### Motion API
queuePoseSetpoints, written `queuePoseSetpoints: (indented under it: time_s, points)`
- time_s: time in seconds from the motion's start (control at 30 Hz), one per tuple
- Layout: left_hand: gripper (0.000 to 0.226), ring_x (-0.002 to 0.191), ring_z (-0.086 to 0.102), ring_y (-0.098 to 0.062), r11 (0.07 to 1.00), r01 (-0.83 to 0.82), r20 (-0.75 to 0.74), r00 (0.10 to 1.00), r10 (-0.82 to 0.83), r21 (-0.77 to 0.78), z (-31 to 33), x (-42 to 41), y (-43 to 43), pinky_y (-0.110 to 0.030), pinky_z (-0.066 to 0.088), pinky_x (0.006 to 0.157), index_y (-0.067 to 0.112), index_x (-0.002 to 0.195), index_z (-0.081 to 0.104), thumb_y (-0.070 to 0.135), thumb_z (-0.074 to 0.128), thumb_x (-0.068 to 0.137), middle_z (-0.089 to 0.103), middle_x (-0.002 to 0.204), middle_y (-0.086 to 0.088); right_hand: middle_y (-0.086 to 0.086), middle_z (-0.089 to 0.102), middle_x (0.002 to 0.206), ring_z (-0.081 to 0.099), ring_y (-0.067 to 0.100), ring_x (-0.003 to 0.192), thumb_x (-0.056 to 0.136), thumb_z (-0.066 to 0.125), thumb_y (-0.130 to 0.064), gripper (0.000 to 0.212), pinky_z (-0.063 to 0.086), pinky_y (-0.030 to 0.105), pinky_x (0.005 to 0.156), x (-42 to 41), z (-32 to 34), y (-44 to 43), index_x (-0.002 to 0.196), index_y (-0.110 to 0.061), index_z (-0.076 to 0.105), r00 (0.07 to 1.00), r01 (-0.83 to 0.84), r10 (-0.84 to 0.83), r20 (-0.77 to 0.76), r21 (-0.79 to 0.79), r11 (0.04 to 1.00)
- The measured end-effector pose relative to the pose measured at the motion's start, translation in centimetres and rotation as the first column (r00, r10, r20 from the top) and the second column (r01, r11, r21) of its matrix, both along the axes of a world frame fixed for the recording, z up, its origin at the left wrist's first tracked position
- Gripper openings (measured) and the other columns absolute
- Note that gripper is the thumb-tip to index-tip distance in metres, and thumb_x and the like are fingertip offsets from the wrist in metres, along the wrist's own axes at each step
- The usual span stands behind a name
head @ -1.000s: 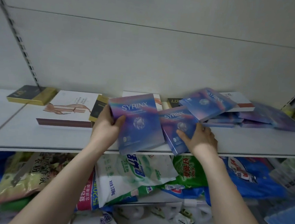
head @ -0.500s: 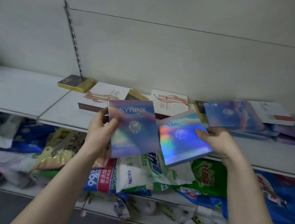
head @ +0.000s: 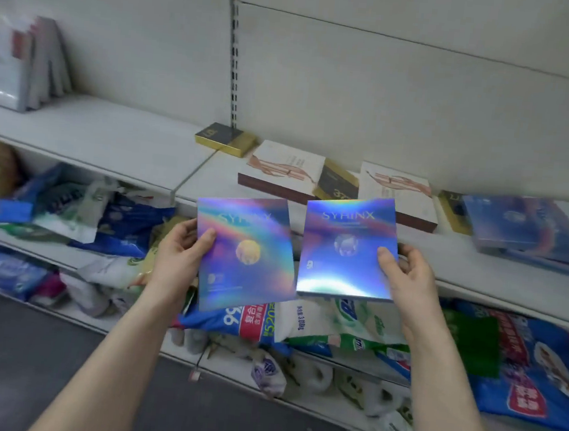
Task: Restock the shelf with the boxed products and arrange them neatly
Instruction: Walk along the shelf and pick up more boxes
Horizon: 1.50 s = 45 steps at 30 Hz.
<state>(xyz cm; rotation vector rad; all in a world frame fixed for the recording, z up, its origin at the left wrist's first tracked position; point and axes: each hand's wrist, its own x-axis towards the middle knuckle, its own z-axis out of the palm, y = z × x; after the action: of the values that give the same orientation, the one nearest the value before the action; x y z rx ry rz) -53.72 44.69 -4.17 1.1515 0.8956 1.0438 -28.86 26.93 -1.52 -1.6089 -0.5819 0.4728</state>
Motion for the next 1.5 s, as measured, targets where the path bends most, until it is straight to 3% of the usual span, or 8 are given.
queuePoseSetpoints:
  time_s: [0.3,0.6,0.8,0.93,1.1,1.23,1.4,1.5]
  points:
    - [0.025,0.076,0.062,-0.018,0.985,-0.172,-0.081,0.982,0.169,-0.032,-1.6,-20.4,4.8,-0.021,0.051,0.056,0.011,0.117,0.053,0.010,0.059,0.093,0.068,0.091,-0.003,-0.002,0.063,0.089,0.062,0.013,0.077,0.097,0.056,-0.012,0.007,0.049,0.023,0.062,-17.7,-2.9,10.5,0.101,-0.016,0.052,0.990,-0.118,0.118,-0.083,-0.003,0.993]
    - [0.018,0.078,0.063,-0.015,0.948,-0.318,-0.033,0.947,0.318,0.014,-0.2,-35.6,11.0,-0.022,0.055,0.063,0.018,0.108,0.058,0.008,0.058,0.093,0.068,0.094,-0.003,-0.003,0.072,0.094,0.069,0.034,0.097,0.073,0.064,-0.045,0.028,0.055,0.060,0.082,-32.0,-2.6,20.7,0.095,-0.031,0.056,0.966,-0.238,0.238,-0.099,0.012,0.971]
    - [0.023,0.082,0.064,-0.019,0.913,-0.408,0.009,0.913,0.408,0.031,0.5,-40.3,17.1,-0.024,0.057,0.066,0.012,0.117,0.057,0.009,0.057,0.094,0.069,0.096,-0.006,-0.003,0.067,0.095,0.065,0.020,0.090,0.097,0.058,-0.017,0.007,0.051,0.038,0.080,-36.3,-1.4,29.1,0.103,-0.020,0.053,0.955,-0.291,0.294,-0.034,0.084,0.953]
    - [0.027,0.101,0.064,-0.036,0.883,-0.469,0.011,0.883,0.469,-0.017,0.1,-43.1,22.3,-0.049,0.053,0.089,0.012,0.120,0.057,0.014,0.059,0.094,0.068,0.111,-0.017,-0.008,0.063,0.091,0.062,0.006,0.079,0.097,0.056,-0.015,0.013,0.049,0.021,0.068,-38.8,-1.1,35.6,0.109,-0.013,0.052,0.944,-0.323,0.328,-0.032,0.108,0.940]
    - [0.022,0.096,0.063,-0.032,0.821,-0.570,-0.003,0.821,0.571,-0.031,0.0,-46.6,30.3,-0.059,0.048,0.094,0.013,0.116,0.058,0.014,0.059,0.094,0.067,0.112,-0.019,-0.002,0.067,0.094,0.063,0.019,0.089,0.084,0.063,-0.032,0.021,0.049,0.036,0.079,-42.9,-0.7,45.5,0.101,-0.022,0.053,0.890,-0.451,0.455,-0.028,0.096,0.888]
    - [0.014,0.093,0.062,-0.029,0.774,-0.633,-0.007,0.774,0.633,-0.006,0.9,-50.1,36.3,-0.057,0.048,0.092,0.023,0.104,0.060,0.013,0.057,0.095,0.068,0.102,-0.009,0.000,0.068,0.099,0.066,0.019,0.093,0.088,0.060,-0.036,0.023,0.052,0.038,0.080,-46.9,0.3,54.1,0.105,-0.023,0.052,0.826,-0.563,0.563,0.013,0.069,0.824]
    - [0.021,0.093,0.060,-0.023,0.709,-0.703,-0.015,0.709,0.705,0.056,1.6,-55.3,41.9,-0.044,0.049,0.088,0.015,0.116,0.055,0.011,0.055,0.096,0.066,0.100,-0.003,-0.004,0.065,0.095,0.067,0.013,0.087,0.099,0.054,-0.021,0.009,0.052,0.030,0.070,-52.4,1.2,63.2,0.106,-0.021,0.050,0.776,-0.629,0.631,0.006,0.084,0.773]
    - [0.021,0.084,0.063,-0.010,0.691,-0.717,-0.015,0.693,0.721,0.088,1.0,-59.4,45.9,-0.032,0.052,0.080,0.015,0.117,0.054,0.010,0.053,0.097,0.066,0.097,0.004,-0.007,0.063,0.093,0.064,0.015,0.091,0.100,0.052,-0.021,0.008,0.052,0.031,0.076,-55.7,1.3,68.0,0.107,-0.022,0.049,0.776,-0.631,0.630,0.039,0.077,0.772]
